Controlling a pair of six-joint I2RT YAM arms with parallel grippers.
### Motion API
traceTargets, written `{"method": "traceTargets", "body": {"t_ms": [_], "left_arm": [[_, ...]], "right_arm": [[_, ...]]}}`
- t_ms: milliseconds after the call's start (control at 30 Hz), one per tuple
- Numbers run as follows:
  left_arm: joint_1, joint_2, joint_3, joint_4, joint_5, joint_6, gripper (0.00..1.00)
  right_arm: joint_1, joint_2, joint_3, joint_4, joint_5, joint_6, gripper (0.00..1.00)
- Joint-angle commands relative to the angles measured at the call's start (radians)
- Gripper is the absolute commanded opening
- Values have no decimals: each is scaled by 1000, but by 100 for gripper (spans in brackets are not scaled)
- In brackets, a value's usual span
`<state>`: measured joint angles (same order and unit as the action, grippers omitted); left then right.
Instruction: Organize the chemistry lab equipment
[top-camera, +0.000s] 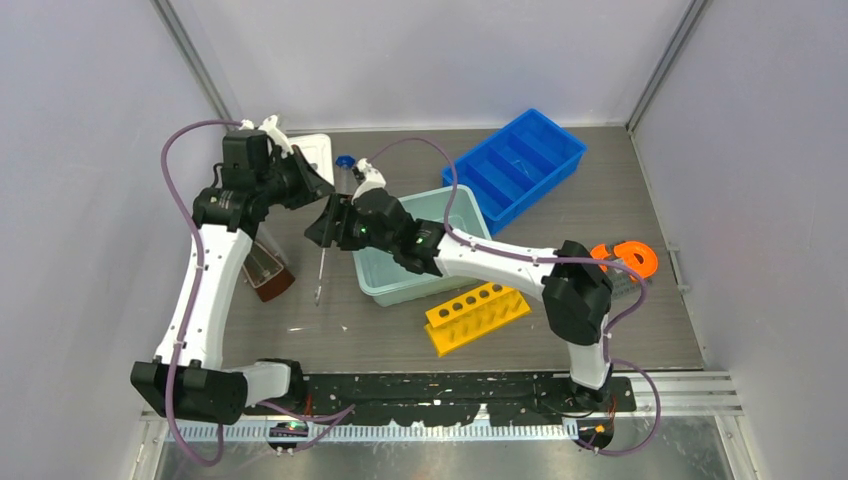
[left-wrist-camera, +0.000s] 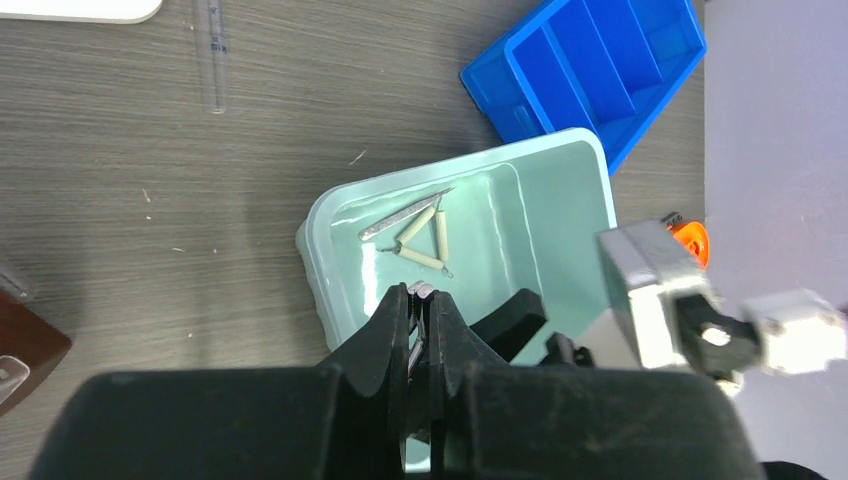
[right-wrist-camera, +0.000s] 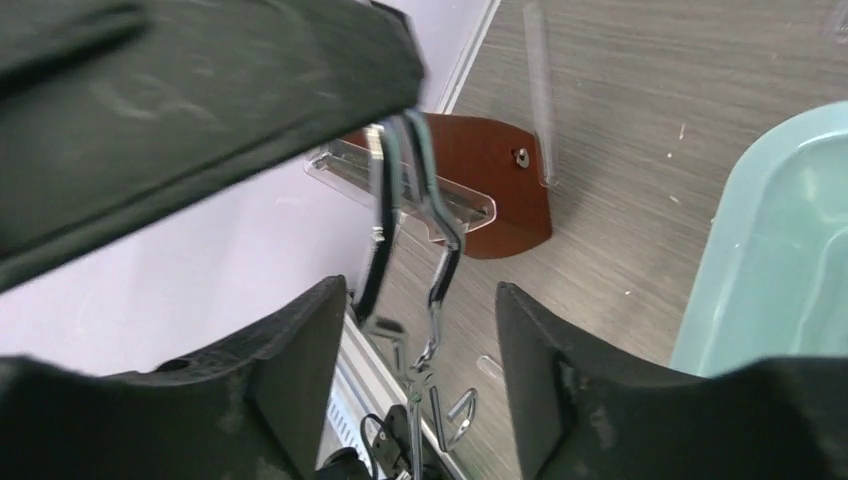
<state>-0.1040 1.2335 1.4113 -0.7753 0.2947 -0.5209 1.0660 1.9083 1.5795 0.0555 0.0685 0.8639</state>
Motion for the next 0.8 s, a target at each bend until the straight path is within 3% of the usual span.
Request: {"method": "traceTargets", "body": {"t_ms": [0,67,167,233,300,433,500,567,600,767], "left_arm": [[-4,-49,1,36,-12,-24,0],[-4,-55,2,30,3,-21,0],[-4,-70,-3,18,10,-19,0],[-4,-87,-16,23,25,-22,0],[-4,-102,-29,34,69,-24,11],[-3,-134,-38,35,171,-16,49],[-3,-153,-44,26,190,-10,61],[-3,-178,-60,24,191,-1,84],[-4,-195,-72,25,188,7,91],[-3,-243,-174,45,153,32,98]], "right_arm": [[9,17,38,53,25,45,57],[9,8,22,71,31,58,43],[9,-26,-25,98,44,78,12],[9,-58,-61,131,58,94,2],[9,-95,-87,149,75,103,1],[7,-174,-119,126,143,96,1],[1,-213,-137,97,198,92,1],[-11,-254,-163,77,258,102,1],[-16,-280,-185,65,279,114,1],[-50,-371,-275,32,482,162,1]]}}
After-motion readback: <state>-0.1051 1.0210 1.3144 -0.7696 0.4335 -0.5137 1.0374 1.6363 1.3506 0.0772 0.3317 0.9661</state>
